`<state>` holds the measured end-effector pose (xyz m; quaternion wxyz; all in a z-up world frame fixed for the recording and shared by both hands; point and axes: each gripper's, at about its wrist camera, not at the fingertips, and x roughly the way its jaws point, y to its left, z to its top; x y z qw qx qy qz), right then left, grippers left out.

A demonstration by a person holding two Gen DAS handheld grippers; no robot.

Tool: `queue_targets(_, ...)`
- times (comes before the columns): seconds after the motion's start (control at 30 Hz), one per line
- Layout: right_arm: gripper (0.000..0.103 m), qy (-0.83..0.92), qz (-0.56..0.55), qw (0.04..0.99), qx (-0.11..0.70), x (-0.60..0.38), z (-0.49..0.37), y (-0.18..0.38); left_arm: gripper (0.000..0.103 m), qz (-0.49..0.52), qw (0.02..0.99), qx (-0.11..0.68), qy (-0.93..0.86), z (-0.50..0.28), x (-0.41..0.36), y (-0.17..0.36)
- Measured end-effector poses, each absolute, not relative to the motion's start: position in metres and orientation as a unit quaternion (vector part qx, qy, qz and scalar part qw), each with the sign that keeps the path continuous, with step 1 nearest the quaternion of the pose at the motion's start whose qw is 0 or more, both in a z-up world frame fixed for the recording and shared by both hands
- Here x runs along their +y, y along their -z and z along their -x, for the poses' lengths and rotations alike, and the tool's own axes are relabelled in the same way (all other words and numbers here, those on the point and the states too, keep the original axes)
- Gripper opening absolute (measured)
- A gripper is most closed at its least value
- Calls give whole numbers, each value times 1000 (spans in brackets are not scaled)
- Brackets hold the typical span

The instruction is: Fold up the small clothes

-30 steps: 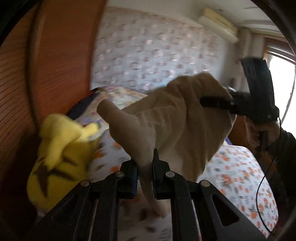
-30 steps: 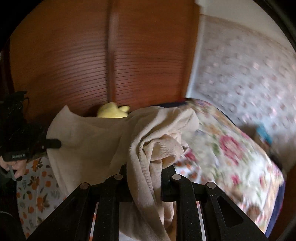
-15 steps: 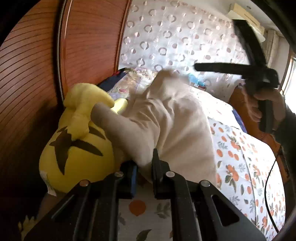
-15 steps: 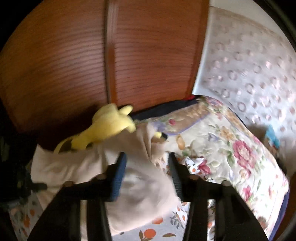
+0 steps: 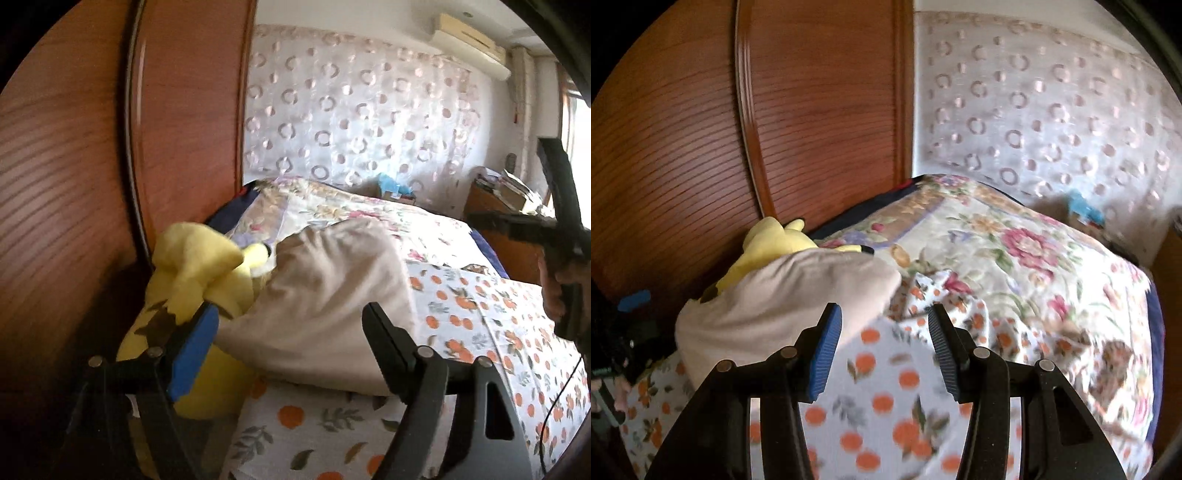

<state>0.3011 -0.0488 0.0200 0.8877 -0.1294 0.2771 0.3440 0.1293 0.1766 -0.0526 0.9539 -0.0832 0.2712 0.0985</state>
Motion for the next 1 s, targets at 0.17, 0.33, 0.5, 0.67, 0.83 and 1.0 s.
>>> queue_targets(0.17,54,-321,107,904,260,-84,-235,-24,81,54,962,257,-80,-120,143,36)
queue_targets(0.33,73,-305,88,916,247,-111,-169,-19,81,46,966,250,-52,-109,109,24)
queue_targets(0.5,82,-269,67,931,235,-140,-109,-17,81,33,969,245,-22,-96,73,15)
queue_targets(0.67,82,-231,43,947,219,-159,-55,-22,81,24,972,233,9,-81,39,0)
queue_targets(0.83,82,-196,19,960,199,-174,-11,-31,81,12,976,214,30,-68,11,-18)
queue_targets(1.0,82,-169,3,970,173,-181,35,-40,81,5,980,196,35,-54,-7,-36)
